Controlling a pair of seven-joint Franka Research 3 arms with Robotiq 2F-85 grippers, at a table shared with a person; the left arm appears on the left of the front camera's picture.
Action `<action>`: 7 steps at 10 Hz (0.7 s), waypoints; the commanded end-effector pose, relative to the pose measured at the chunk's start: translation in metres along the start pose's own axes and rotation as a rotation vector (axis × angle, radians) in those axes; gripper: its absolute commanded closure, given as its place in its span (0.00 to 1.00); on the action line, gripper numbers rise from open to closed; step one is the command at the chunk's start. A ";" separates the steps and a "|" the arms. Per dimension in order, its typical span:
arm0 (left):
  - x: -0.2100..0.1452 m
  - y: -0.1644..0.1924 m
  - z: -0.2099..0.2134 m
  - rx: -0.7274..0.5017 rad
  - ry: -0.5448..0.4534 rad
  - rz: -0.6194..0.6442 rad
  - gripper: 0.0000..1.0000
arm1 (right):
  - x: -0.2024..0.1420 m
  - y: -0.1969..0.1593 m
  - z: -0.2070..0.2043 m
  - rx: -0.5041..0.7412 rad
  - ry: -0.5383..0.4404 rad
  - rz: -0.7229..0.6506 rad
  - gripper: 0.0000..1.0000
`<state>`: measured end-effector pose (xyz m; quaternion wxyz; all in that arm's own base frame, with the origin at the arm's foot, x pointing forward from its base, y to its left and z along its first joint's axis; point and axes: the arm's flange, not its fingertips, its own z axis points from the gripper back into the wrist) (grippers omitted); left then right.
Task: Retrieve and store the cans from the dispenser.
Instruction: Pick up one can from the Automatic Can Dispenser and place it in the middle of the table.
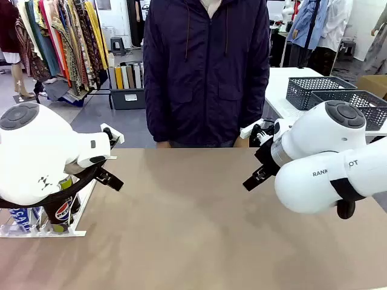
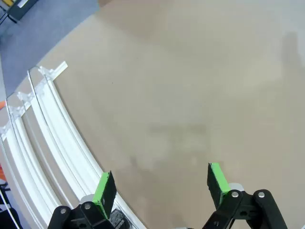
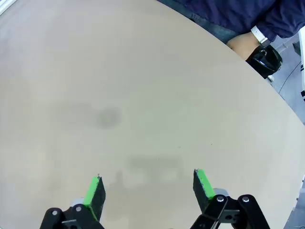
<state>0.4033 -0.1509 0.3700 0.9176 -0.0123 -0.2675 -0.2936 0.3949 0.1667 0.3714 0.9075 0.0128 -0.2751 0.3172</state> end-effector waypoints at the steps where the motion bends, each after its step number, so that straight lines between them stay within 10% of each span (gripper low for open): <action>1: 0.000 0.000 0.000 0.000 0.000 0.000 0.00 | 0.000 0.000 0.000 0.000 0.000 0.000 0.00; 7: 0.000 0.000 0.000 0.000 0.000 0.000 0.00 | 0.000 0.000 0.000 0.000 0.000 0.000 0.00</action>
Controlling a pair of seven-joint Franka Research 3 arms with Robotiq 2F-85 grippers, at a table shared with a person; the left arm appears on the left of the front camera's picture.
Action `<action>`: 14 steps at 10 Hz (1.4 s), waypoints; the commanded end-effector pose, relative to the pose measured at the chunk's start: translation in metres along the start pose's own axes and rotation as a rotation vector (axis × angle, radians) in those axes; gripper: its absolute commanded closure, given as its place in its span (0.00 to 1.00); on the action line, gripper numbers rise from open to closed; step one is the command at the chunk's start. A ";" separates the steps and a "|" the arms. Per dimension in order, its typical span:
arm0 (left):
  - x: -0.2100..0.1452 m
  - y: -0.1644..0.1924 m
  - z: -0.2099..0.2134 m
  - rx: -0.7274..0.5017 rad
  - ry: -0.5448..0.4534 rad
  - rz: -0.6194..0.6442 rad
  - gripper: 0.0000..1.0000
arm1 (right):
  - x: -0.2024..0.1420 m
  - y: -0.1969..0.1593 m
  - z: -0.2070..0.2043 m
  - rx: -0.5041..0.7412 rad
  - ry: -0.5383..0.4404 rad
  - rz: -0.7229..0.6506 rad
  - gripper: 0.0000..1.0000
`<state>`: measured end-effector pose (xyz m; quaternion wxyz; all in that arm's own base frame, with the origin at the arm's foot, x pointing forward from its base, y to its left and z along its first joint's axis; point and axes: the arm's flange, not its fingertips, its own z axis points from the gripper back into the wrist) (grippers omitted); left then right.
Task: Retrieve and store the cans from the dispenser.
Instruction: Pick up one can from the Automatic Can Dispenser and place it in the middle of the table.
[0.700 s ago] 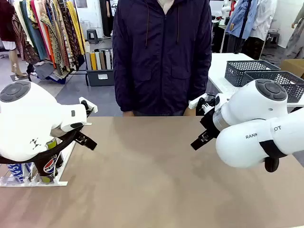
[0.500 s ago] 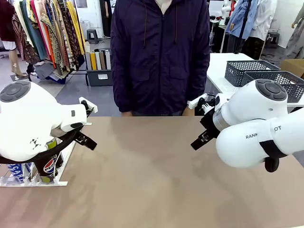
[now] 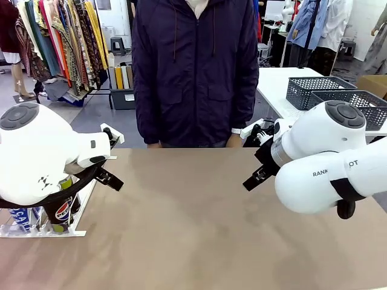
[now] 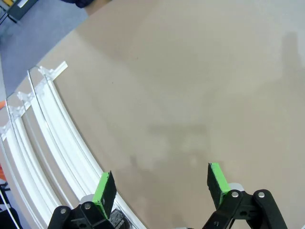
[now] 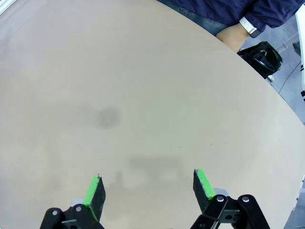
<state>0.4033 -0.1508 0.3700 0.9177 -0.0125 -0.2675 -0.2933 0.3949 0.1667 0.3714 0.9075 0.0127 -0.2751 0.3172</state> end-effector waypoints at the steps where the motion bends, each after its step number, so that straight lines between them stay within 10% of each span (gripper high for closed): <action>1: 0.000 0.000 0.000 0.000 0.000 -0.001 0.00 | 0.000 0.000 0.000 0.000 0.000 0.000 0.00; 9: 0.000 0.000 0.000 0.000 0.000 0.000 0.00 | 0.000 0.000 0.000 0.000 0.000 0.000 0.00; 12: 0.021 -0.001 0.074 -0.366 0.090 0.154 0.00 | 0.007 -0.023 0.053 0.320 0.185 -0.312 0.00; 14: 0.010 0.023 0.134 -0.524 0.068 0.284 0.00 | -0.012 -0.050 0.107 0.618 0.089 -0.411 0.00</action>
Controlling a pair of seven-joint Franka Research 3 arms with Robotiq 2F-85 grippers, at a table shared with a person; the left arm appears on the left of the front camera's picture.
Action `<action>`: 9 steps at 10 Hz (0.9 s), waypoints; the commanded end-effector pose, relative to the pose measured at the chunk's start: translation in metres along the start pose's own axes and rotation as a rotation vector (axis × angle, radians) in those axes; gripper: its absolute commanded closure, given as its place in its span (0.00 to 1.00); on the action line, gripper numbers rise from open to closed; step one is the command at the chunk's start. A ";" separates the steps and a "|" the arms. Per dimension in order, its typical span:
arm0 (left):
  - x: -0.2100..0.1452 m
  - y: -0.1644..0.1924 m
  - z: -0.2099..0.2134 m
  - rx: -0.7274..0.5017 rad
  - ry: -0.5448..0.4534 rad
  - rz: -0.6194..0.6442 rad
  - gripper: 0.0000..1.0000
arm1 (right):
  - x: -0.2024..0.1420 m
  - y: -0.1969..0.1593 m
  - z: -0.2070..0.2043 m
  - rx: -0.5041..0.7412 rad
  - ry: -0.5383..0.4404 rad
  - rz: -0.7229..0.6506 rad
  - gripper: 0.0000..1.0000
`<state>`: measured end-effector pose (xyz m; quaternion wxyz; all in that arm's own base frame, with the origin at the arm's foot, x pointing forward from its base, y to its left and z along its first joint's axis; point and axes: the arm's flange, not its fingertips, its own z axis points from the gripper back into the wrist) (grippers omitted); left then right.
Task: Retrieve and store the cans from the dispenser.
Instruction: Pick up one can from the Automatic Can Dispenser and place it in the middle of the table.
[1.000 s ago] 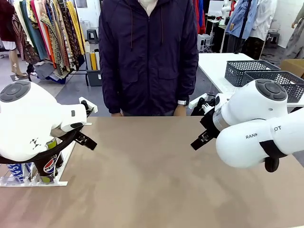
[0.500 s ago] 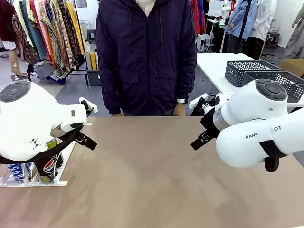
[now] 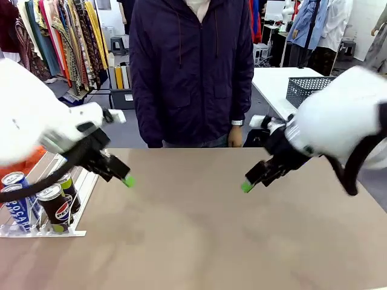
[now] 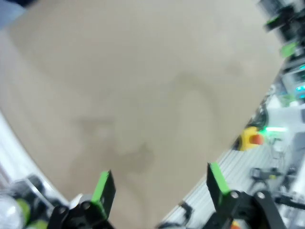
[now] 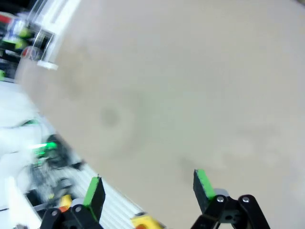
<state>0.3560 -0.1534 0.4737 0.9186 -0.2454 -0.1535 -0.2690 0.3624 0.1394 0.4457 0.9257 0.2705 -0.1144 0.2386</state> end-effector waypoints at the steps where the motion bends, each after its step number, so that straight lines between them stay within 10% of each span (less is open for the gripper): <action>1: -0.026 0.035 0.077 -0.181 -0.090 0.090 0.00 | -0.028 -0.033 0.068 0.228 -0.132 -0.071 0.00; 6: -0.168 0.175 0.198 -0.429 -0.565 0.449 0.00 | -0.161 -0.155 0.168 0.599 -0.634 -0.229 0.00; 9: -0.206 0.210 0.198 -0.336 -0.636 0.575 0.00 | -0.176 -0.181 0.159 0.578 -0.688 -0.320 0.00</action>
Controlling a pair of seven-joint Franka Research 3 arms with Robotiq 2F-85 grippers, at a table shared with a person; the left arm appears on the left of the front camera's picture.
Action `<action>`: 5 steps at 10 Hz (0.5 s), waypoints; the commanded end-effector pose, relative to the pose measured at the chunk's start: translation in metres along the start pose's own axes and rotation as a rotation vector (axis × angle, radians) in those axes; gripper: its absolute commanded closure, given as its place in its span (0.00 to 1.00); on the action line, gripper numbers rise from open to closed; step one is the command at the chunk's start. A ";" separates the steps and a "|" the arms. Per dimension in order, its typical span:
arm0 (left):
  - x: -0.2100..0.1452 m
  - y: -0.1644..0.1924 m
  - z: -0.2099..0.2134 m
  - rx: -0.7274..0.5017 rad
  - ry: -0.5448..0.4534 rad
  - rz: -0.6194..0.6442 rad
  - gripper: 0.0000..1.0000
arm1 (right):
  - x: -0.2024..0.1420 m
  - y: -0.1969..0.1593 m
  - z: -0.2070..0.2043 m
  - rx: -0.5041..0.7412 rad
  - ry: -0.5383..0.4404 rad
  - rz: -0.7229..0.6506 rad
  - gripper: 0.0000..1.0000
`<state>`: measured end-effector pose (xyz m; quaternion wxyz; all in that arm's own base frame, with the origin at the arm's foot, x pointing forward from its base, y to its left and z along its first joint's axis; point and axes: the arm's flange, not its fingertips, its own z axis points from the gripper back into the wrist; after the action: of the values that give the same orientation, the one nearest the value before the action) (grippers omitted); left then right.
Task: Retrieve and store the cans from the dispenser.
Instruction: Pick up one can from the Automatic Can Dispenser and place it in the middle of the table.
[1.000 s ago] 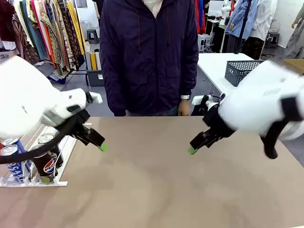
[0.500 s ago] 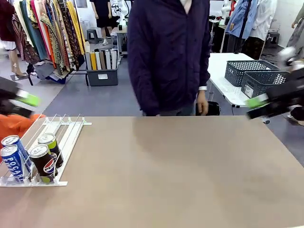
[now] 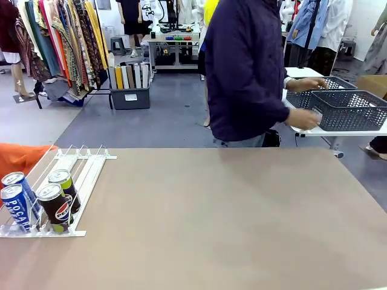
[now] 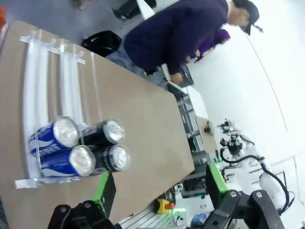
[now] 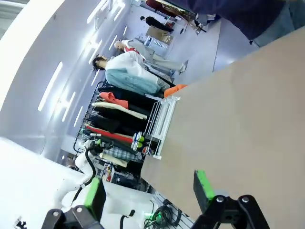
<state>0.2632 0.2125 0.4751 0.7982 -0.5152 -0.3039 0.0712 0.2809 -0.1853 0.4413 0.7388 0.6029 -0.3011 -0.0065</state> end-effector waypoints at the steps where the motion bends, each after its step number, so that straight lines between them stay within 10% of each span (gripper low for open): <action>1: 0.000 -0.015 -0.004 -0.024 0.031 -0.022 0.00 | 0.002 0.017 -0.001 0.004 0.018 0.023 0.00; 5: 0.000 -0.015 -0.004 -0.024 0.031 -0.022 0.00 | 0.002 0.017 -0.001 0.004 0.018 0.023 0.00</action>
<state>0.2620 0.1984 0.4879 0.8029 -0.5192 -0.2873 0.0573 0.2756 -0.1805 0.4527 0.7482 0.5967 -0.2902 0.0060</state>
